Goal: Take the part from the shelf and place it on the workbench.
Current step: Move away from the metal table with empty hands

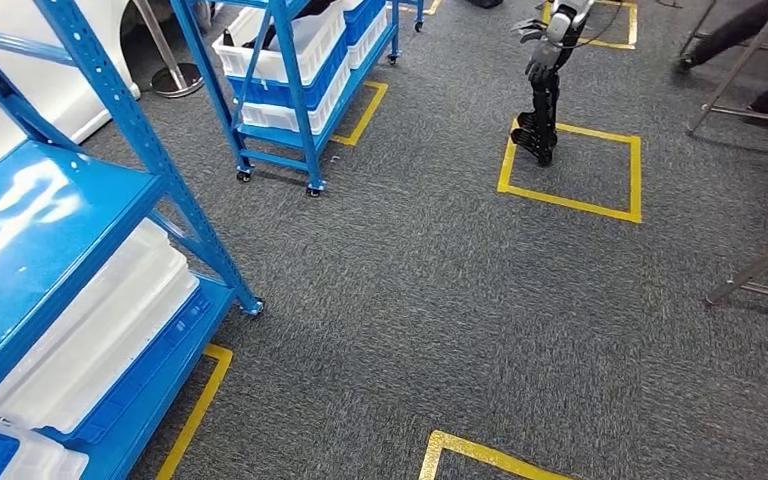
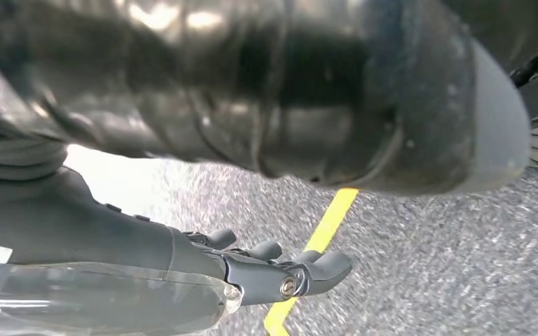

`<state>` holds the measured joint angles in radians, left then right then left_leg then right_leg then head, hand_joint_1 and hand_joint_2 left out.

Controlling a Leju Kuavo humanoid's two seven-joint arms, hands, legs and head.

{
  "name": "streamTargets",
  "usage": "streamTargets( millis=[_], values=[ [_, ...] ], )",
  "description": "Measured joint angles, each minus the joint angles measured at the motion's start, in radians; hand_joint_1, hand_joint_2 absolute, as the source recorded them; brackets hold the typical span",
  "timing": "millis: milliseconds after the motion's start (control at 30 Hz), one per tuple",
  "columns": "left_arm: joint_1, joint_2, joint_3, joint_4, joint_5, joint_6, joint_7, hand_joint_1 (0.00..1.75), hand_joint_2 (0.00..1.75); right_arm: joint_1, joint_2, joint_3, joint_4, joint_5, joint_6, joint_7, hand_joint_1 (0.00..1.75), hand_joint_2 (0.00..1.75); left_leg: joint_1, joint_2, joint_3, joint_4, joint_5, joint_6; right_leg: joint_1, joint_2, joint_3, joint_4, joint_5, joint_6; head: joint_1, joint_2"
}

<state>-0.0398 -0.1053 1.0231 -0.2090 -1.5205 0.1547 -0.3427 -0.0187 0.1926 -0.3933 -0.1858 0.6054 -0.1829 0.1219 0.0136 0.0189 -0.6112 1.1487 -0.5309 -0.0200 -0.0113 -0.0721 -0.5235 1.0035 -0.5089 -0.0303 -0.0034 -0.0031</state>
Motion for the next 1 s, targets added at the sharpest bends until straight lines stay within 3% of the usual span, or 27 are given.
streamTargets(
  millis=[67,100,167,200,267,333,367,400,433,467,533,567,633,700,767,833,900,933,967,1000],
  values=[
    [-0.003,0.0,0.0,0.0,-0.001,0.0,0.0,0.0,0.0,0.0,0.0,0.0,0.0,0.0,0.002,0.0,0.0,0.0,-0.007,0.036,0.063,-0.121,0.041,0.011,0.004,-0.02,0.006,0.003,-0.007,0.009,0.0,0.0],
    [-0.004,0.0,0.0,0.0,-0.001,0.001,0.0,0.0,0.0,-0.001,0.0,0.0,0.0,0.0,0.002,0.0,0.0,0.0,-0.011,0.046,0.075,-0.147,0.046,0.017,0.006,-0.029,0.008,0.004,-0.009,0.014,0.0,0.0],
    [-0.002,0.001,0.0,0.0,-0.002,0.001,0.0,0.0,0.0,-0.005,0.0,0.0,0.0,0.0,0.004,0.001,0.0,0.0,-0.013,0.031,0.073,-0.155,0.046,0.028,0.008,-0.044,0.013,0.002,-0.011,0.023,0.001,0.0],
    [0.0,0.001,0.0,0.0,-0.002,0.001,0.0,0.0,0.0,-0.008,0.0,0.0,0.0,0.001,0.005,0.001,0.0,0.0,-0.011,0.022,0.075,-0.159,0.049,0.033,0.006,-0.036,0.016,0.005,-0.015,0.029,0.001,0.0],
    [-0.001,0.0,0.0,0.0,-0.002,0.001,0.001,0.0,0.0,-0.008,0.0,0.0,0.0,0.002,0.005,0.001,0.0,0.0,-0.005,0.003,0.08,-0.168,0.057,0.047,0.001,0.013,-0.002,0.054,-0.052,0.038,0.001,0.0],
    [-0.004,0.0,0.0,0.0,-0.001,0.001,0.001,0.0,0.0,-0.005,0.0,0.0,0.0,0.004,0.005,0.001,0.0,0.0,-0.004,-0.016,0.079,-0.17,0.061,0.054,-0.003,0.061,-0.061,0.176,-0.118,0.043,0.001,0.0],
    [-0.005,0.0,0.0,0.0,-0.001,0.001,0.002,0.0,0.0,-0.004,0.0,0.0,0.0,0.004,0.006,0.001,0.0,0.0,-0.004,-0.028,0.078,-0.169,0.062,0.056,-0.003,0.067,-0.093,0.24,-0.143,0.045,0.001,0.0],
    [-0.005,0.0,0.0,0.0,-0.001,0.001,0.003,0.0,0.0,-0.003,0.0,0.0,0.0,0.005,0.006,0.001,0.0,0.0,-0.004,-0.04,0.078,-0.168,0.062,0.056,-0.004,0.068,-0.115,0.279,-0.148,0.046,0.001,0.0],
    [-0.005,0.0,0.0,0.0,-0.001,0.001,0.004,0.0,0.0,-0.002,0.0,0.0,0.0,0.006,0.006,0.001,0.0,0.0,-0.004,-0.054,0.078,-0.166,0.061,0.055,-0.005,0.069,-0.121,0.282,-0.132,0.047,0.001,0.0],
    [-0.005,0.0,0.0,0.0,-0.001,0.001,0.006,0.0,0.0,-0.002,-0.001,0.0,0.0,0.007,0.007,0.001,0.0,0.0,-0.003,-0.069,0.079,-0.163,0.06,0.054,-0.007,0.073,-0.108,0.246,-0.097,0.047,0.001,0.0],
    [-0.005,0.0,0.0,0.0,-0.001,0.002,0.006,0.0,0.0,0.001,-0.001,0.0,0.0,0.008,0.009,0.001,0.0,0.0,-0.004,-0.097,0.078,-0.154,0.055,0.047,-0.012,0.107,-0.056,0.117,-0.023,0.044,0.001,0.0],
    [-0.006,-0.001,0.0,0.0,-0.001,0.002,0.006,0.0,0.0,0.002,-0.002,0.0,0.0,0.008,0.01,0.0,0.0,0.0,-0.004,-0.109,0.074,-0.149,0.053,0.042,-0.014,0.127,-0.036,0.066,-0.004,0.042,0.001,0.0],
    [-0.005,-0.002,0.0,0.0,-0.002,0.004,0.007,0.0,0.0,0.001,-0.003,0.0,0.001,0.008,0.013,0.0,0.0,0.0,-0.003,-0.129,0.065,-0.144,0.052,0.029,-0.011,0.147,-0.024,0.031,-0.001,0.037,0.001,0.0],
    [-0.002,-0.001,0.0,0.0,-0.004,0.006,0.007,0.0,0.0,-0.003,-0.004,0.0,0.0,0.008,0.016,-0.002,0.0,0.0,0.002,-0.137,0.058,-0.143,0.053,0.015,-0.01,0.126,-0.022,0.024,0.003,0.026,0.001,0.0],
    [-0.002,-0.002,0.0,0.0,-0.006,0.007,0.008,0.0,0.0,-0.002,-0.005,0.0,0.0,0.008,0.018,-0.003,0.0,0.0,0.002,-0.092,0.04,-0.106,0.026,0.006,-0.012,0.101,-0.016,0.014,0.007,0.011,-0.001,0.0],
    [-0.006,-0.003,-0.001,0.0,-0.006,0.007,0.009,0.0,0.0,0.001,-0.005,0.0,0.0,0.008,0.019,-0.004,0.0,0.0,0.003,-0.039,-0.013,0.006,-0.037,-0.001,-0.009,0.073,-0.015,0.011,0.007,0.002,-0.002,0.0],
    [-0.008,-0.003,-0.001,0.0,-0.007,0.007,0.009,0.0,0.0,0.003,-0.005,0.0,0.0,0.008,0.019,-0.004,0.0,0.0,0.005,-0.027,-0.067,0.119,-0.081,-0.007,-0.006,0.044,-0.016,0.012,0.004,-0.001,-0.002,0.0],
    [-0.006,-0.003,-0.001,0.0,-0.007,0.007,0.009,0.0,0.0,0.003,-0.005,0.0,0.0,0.008,0.019,-0.004,0.0,0.0,0.005,-0.025,-0.072,0.133,-0.077,-0.008,-0.005,0.031,-0.016,0.013,0.003,-0.001,-0.002,0.0],
    [-0.005,-0.002,-0.001,0.0,-0.007,0.007,0.009,0.0,0.0,0.002,-0.005,0.0,0.0,0.008,0.019,-0.005,0.0,0.0,0.006,-0.022,-0.056,0.106,-0.053,-0.008,-0.004,0.018,-0.014,0.014,0.001,0.0,-0.002,0.0],
    [-0.003,-0.002,-0.001,0.0,-0.007,0.008,0.009,0.0,0.0,0.002,-0.005,0.0,0.0,0.008,0.019,-0.005,0.0,0.0,0.006,-0.011,-0.023,0.045,-0.019,-0.007,-0.004,0.007,-0.012,0.015,-0.002,0.003,-0.002,0.0]
  ],
)
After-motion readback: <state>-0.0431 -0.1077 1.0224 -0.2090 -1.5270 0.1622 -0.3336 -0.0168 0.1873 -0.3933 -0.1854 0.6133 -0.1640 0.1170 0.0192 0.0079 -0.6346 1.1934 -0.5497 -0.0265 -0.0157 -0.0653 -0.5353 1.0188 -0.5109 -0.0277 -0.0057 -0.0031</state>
